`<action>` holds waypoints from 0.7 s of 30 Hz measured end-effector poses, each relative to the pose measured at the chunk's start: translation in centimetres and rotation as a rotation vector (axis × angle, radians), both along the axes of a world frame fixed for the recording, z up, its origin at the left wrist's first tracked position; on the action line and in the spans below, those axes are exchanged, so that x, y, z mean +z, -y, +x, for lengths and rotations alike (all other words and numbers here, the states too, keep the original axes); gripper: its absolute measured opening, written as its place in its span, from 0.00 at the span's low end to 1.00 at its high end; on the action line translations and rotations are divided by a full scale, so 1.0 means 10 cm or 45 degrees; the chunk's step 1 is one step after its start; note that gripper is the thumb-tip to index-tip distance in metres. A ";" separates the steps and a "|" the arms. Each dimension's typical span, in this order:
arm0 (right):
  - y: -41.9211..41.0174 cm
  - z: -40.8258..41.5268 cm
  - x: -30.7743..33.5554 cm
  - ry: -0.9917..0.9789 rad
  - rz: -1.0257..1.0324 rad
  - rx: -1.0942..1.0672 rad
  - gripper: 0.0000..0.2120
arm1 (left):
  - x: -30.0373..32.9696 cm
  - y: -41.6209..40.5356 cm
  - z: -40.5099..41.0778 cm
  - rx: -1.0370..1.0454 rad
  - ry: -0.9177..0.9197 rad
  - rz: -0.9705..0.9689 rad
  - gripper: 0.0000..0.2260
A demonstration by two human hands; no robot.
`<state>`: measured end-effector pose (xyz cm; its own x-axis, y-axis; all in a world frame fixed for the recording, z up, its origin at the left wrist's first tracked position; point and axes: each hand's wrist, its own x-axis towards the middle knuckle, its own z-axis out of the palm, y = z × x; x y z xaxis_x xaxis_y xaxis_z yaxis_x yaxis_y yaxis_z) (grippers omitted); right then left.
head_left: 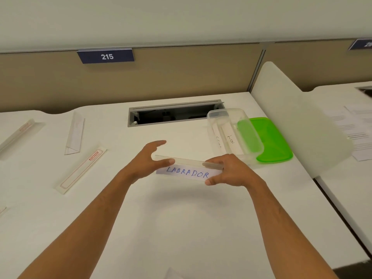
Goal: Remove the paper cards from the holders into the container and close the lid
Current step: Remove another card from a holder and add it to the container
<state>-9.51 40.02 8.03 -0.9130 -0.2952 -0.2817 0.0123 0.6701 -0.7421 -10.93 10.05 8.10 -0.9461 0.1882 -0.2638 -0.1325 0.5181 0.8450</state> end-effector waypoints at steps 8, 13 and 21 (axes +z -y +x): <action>-0.49 -0.12 0.12 -0.123 -0.068 -0.348 0.32 | -0.08 -0.54 -0.25 0.505 -0.128 0.283 0.32; -0.69 -0.26 0.16 -0.222 -0.012 -0.585 0.29 | -0.19 -0.87 -0.38 0.447 0.032 0.232 0.27; -0.86 -0.53 0.12 -0.292 0.264 -0.784 0.23 | -0.33 -1.51 -0.47 0.334 0.087 0.207 0.28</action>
<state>-14.78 48.62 9.24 -0.9404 0.3354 -0.0563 0.2944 0.7198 -0.6287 -15.59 25.13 4.84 -0.9491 -0.0151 -0.3146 -0.3029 0.3175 0.8986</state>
